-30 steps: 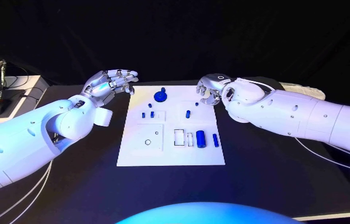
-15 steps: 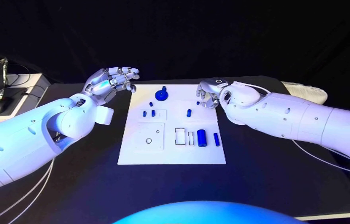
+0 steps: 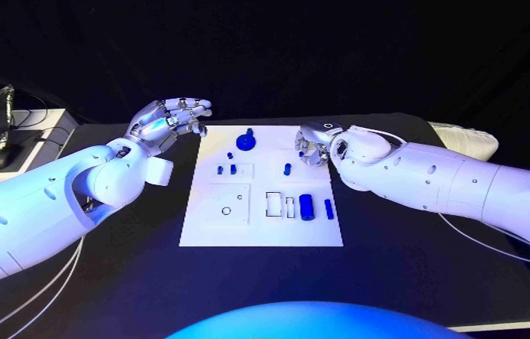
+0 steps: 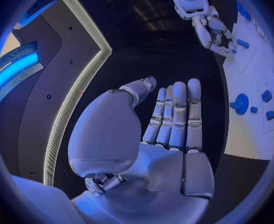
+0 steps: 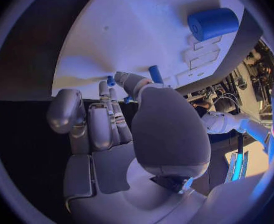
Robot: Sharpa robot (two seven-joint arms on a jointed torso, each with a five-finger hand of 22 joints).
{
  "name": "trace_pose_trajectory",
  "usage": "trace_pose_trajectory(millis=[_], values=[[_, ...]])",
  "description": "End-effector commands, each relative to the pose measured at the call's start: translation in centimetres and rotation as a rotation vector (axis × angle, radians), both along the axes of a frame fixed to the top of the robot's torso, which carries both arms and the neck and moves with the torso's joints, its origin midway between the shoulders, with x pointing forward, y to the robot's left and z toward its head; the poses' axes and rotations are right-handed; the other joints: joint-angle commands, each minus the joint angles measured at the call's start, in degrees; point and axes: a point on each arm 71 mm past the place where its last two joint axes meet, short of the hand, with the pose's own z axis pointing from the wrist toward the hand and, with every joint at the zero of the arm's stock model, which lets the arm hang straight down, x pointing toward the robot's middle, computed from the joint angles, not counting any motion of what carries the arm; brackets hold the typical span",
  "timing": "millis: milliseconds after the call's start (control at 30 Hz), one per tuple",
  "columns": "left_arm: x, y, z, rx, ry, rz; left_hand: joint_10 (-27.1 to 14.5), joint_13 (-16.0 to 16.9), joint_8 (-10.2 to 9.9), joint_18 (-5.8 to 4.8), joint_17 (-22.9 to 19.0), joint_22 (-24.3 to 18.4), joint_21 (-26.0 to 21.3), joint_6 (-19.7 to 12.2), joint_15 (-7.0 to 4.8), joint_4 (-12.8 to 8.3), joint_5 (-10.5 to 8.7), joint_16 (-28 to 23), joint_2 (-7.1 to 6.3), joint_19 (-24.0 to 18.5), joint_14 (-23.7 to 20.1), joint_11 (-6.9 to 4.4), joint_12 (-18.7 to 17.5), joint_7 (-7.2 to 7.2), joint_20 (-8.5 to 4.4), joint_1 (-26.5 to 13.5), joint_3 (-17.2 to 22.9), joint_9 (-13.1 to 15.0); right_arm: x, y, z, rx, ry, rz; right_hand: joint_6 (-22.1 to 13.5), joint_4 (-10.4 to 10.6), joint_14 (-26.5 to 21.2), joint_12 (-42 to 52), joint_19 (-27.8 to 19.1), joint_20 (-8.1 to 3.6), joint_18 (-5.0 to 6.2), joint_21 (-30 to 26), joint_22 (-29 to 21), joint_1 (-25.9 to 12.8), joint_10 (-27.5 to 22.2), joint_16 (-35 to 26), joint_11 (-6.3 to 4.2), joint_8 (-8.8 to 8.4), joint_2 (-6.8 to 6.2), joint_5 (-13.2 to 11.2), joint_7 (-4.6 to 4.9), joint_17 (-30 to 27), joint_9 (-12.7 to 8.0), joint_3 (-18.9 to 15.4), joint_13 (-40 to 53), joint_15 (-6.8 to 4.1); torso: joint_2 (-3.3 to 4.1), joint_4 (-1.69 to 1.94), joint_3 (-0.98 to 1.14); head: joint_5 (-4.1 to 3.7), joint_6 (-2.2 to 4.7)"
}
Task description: Assemble the parts on the task board
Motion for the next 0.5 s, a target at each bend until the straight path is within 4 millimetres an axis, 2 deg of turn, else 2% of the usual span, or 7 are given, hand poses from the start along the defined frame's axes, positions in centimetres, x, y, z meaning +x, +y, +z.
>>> trace_pose_trajectory(millis=[33,500], values=[[-0.02,-0.08,0.19,-0.017,-0.013,0.000,0.43,-0.08,0.36,0.38,0.06,-0.12,-0.38,-0.32,-0.16,0.06,0.13,-0.26,0.31,0.40,-0.41,-0.04,0.04,0.04,-0.09,0.41,-0.32,0.05,-0.15,0.42,-0.30,0.005,0.017,0.024,0.40,-0.04,2.39,0.18,0.16,0.05,-0.47,0.30,0.17,0.17,0.57,0.40,-0.02,0.33,0.60,-0.91,-0.07,-0.04,0.13,0.69,-0.24,-0.03,0.00,-0.04,0.04,0.02,0.05],[-0.01,-0.05,0.18,-0.016,-0.012,0.002,0.43,-0.08,0.36,0.38,0.06,-0.12,-0.38,-0.32,-0.16,0.06,0.13,-0.26,0.31,0.40,-0.41,-0.04,0.04,0.04,-0.09,0.41,-0.32,0.05,-0.01,0.84,-0.98,0.007,0.023,0.027,2.48,-1.18,2.20,-0.21,0.11,-0.31,-0.53,1.02,1.01,1.04,2.53,1.05,-0.56,1.67,3.31,-2.82,-0.64,-0.70,1.30,4.41,-1.50,-0.46,0.05,-0.02,0.07,0.01,-0.15]])
